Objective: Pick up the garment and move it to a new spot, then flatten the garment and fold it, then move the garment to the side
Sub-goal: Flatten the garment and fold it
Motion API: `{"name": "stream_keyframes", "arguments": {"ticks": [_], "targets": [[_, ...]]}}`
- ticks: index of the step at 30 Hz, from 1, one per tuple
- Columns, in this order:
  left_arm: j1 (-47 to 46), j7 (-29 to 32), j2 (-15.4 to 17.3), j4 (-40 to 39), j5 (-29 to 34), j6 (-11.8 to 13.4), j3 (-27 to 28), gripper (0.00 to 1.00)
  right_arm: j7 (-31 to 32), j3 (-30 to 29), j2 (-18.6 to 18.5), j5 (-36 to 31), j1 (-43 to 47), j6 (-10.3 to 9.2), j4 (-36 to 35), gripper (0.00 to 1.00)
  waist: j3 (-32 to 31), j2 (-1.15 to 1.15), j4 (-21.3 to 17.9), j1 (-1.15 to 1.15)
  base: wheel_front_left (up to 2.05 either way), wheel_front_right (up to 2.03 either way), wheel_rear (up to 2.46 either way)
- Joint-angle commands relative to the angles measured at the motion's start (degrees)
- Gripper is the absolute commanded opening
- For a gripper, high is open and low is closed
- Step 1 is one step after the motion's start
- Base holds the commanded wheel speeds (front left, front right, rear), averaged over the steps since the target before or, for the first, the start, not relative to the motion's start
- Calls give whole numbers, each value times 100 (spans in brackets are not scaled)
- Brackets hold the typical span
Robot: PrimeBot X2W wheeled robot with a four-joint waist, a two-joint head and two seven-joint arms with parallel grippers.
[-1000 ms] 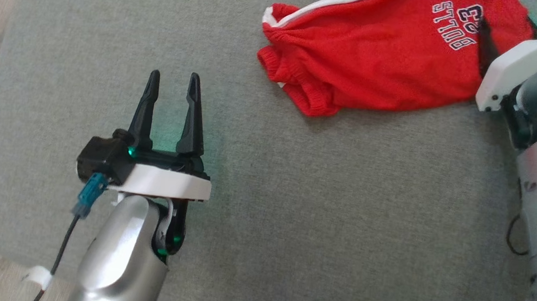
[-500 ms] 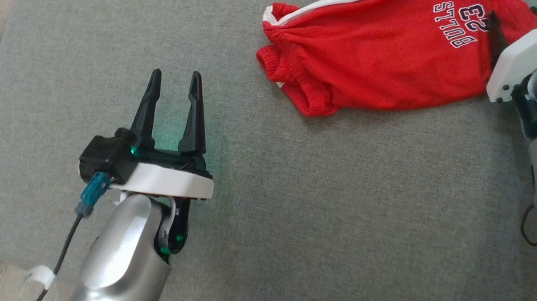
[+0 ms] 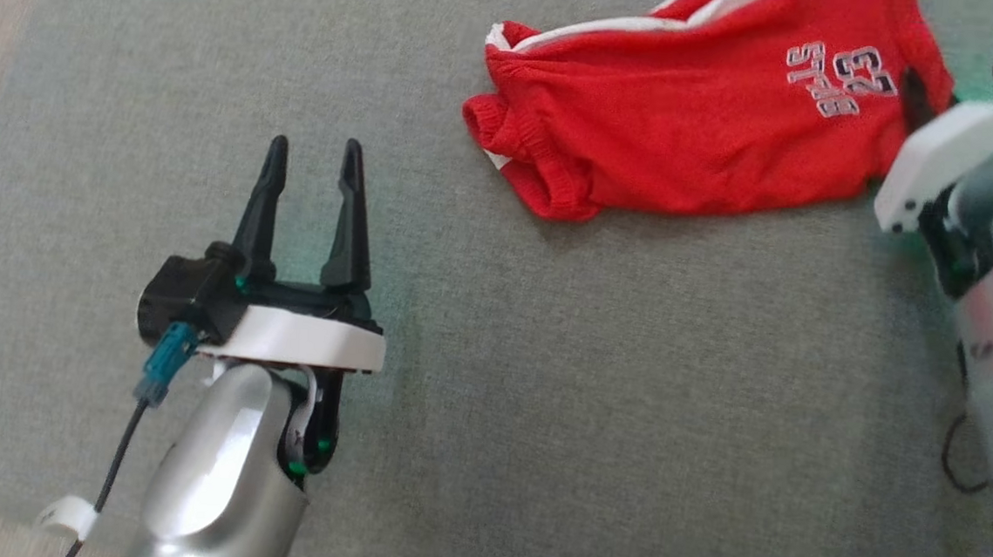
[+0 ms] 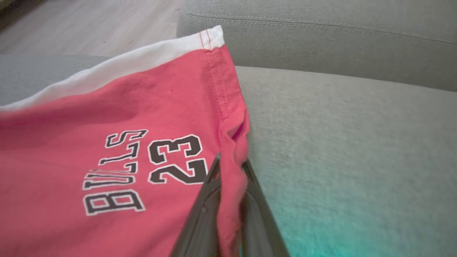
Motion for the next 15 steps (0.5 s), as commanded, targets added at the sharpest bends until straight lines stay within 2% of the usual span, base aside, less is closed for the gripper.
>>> {"name": "stream_keyframes", "arguments": {"ticks": [1,5,10,15], "targets": [[39,-29,81,-145,37,9,214,100,-64,68,-8,43,118,-5,-128,0,-81,0,-68,0,0,0,0],[127,-29,81,-127,102,-21,281,100,-392,0,-129,189,422,-5,-233,0,-298,0,-201,0,0,0,0],[315,-29,81,-63,190,-57,401,100,-784,-473,-67,509,1091,-5,-556,0,-695,0,-455,0,0,0,0],[484,-29,81,-6,222,-89,402,100,-1009,-1090,12,473,1835,-5,-977,0,-1013,0,-606,0,0,0,0]]}}
